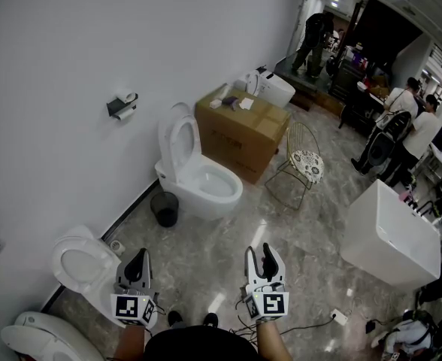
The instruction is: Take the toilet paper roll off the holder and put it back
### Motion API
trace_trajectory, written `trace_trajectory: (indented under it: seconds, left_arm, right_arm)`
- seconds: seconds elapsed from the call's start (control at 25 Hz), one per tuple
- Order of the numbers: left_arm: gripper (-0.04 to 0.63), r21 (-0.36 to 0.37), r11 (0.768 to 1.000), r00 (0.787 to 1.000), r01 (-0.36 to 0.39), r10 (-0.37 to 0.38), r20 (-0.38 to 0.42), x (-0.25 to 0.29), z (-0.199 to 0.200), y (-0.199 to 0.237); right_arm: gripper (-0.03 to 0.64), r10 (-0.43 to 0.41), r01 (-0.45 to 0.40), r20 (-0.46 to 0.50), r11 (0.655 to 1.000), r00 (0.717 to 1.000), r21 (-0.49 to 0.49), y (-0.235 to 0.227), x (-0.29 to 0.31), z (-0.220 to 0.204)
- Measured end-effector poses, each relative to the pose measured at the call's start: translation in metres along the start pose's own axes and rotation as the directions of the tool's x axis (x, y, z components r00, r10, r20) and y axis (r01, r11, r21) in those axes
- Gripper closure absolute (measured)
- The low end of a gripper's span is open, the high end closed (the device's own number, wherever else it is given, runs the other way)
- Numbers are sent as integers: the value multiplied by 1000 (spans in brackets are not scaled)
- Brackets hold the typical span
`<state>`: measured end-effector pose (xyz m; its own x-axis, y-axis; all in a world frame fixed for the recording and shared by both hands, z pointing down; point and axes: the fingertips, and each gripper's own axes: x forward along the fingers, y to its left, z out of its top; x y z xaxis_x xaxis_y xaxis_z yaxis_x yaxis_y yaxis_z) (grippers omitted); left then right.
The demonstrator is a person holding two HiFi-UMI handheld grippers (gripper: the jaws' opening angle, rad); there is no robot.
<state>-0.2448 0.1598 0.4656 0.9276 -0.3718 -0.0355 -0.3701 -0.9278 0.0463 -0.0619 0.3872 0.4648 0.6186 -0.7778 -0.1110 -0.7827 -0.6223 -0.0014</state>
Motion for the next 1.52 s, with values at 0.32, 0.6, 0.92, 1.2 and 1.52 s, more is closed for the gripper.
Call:
trace_trajectory:
  seconds: [0.32,0.6,0.92,1.2,1.52]
  left_arm:
    - [592,5,1000,1000,14,-14,19,-1,0,-3]
    - [592,-2,1000,1000,6,-6,7,-2,0,-2]
    - [592,-4,1000,1000,27,-27,7,-2,-6,-2]
    - [592,-15,997,997,70,-70,24,-3,3,-4]
    - [592,-24,990,990,140,-140,26,-7,5,4]
  right_arm:
    - [370,10,-10,-14,1000,1000,3,-1,-1,3]
    - [249,24,-24,20,1000,1000,11,2,-1,7]
    - [84,33,-35,67,999,997,21,9,-2,14]
    - [40,27,-29,83,999,996,23,18,-6,23]
    - [40,-24,21,103,999,994,38,33,-11,27]
